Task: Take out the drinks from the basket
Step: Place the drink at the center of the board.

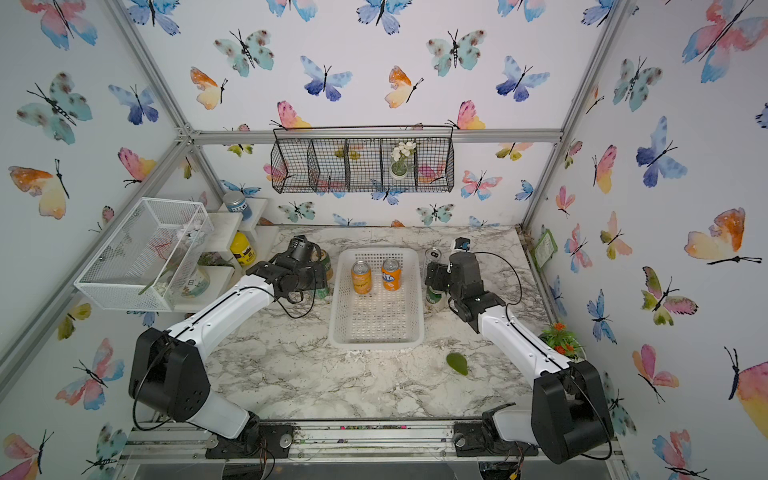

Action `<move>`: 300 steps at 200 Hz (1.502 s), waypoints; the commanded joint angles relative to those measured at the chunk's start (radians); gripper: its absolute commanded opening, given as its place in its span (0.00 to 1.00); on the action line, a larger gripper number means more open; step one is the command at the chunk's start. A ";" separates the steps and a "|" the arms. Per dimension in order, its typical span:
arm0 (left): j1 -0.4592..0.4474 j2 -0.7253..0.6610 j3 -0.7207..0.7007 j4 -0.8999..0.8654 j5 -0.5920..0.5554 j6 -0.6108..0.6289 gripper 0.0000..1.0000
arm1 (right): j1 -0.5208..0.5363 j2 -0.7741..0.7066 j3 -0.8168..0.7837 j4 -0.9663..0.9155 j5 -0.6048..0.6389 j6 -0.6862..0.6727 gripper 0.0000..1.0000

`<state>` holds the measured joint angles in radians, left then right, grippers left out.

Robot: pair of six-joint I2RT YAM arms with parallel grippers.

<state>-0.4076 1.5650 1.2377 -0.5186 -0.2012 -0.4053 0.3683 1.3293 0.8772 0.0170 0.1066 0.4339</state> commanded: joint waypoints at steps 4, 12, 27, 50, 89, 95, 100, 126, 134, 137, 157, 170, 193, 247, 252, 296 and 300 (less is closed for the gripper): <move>0.022 0.012 0.001 0.090 -0.039 -0.021 0.63 | 0.003 -0.008 -0.017 0.026 0.002 0.002 0.84; 0.027 0.023 -0.002 0.096 -0.038 -0.021 0.63 | 0.003 -0.008 -0.017 0.026 0.001 0.002 0.84; 0.034 0.041 -0.011 0.108 -0.037 -0.022 0.63 | 0.004 -0.009 -0.017 0.026 0.000 0.002 0.84; 0.044 0.071 -0.020 0.126 -0.009 -0.026 0.62 | 0.003 -0.011 -0.017 0.026 0.000 0.002 0.84; 0.048 0.111 -0.023 0.129 -0.021 -0.027 0.64 | 0.003 -0.017 -0.021 0.026 0.000 0.002 0.84; 0.049 0.115 -0.025 0.131 -0.020 -0.028 0.64 | 0.003 -0.019 -0.020 0.027 0.000 0.002 0.84; 0.049 0.117 -0.027 0.133 -0.019 -0.029 0.64 | 0.003 -0.018 -0.021 0.026 0.000 0.002 0.84; 0.049 0.128 -0.030 0.135 -0.012 -0.034 0.66 | 0.003 -0.016 -0.020 0.027 0.000 0.002 0.84; 0.049 0.130 -0.032 0.135 -0.014 -0.035 0.68 | 0.003 -0.015 -0.020 0.026 0.000 0.002 0.84; 0.048 0.131 -0.032 0.135 -0.014 -0.036 0.69 | 0.003 -0.014 -0.020 0.026 0.000 0.002 0.84; 0.050 0.133 -0.038 0.132 -0.027 -0.046 0.76 | 0.003 -0.015 -0.020 0.026 -0.002 0.002 0.84; 0.051 0.131 -0.042 0.132 -0.026 -0.053 0.80 | 0.003 -0.012 -0.021 0.025 -0.002 0.002 0.84; 0.052 0.129 -0.044 0.132 -0.014 -0.060 0.85 | 0.003 -0.010 -0.020 0.024 0.000 0.001 0.84; 0.051 0.054 -0.046 0.125 0.010 -0.075 0.99 | 0.003 -0.010 -0.014 0.021 -0.008 -0.010 0.84; 0.052 0.043 -0.044 0.126 0.019 -0.076 0.99 | 0.003 -0.010 -0.014 0.023 -0.012 -0.013 0.84; 0.051 -0.073 -0.033 0.113 0.073 -0.075 0.99 | 0.003 0.021 -0.003 0.063 -0.180 -0.060 0.84; 0.051 -0.085 -0.036 0.113 0.073 -0.073 0.99 | 0.003 0.028 0.004 0.062 -0.201 -0.063 0.83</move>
<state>-0.3611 1.5631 1.1946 -0.3977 -0.1707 -0.4763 0.3683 1.3308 0.8719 0.0429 0.0441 0.4114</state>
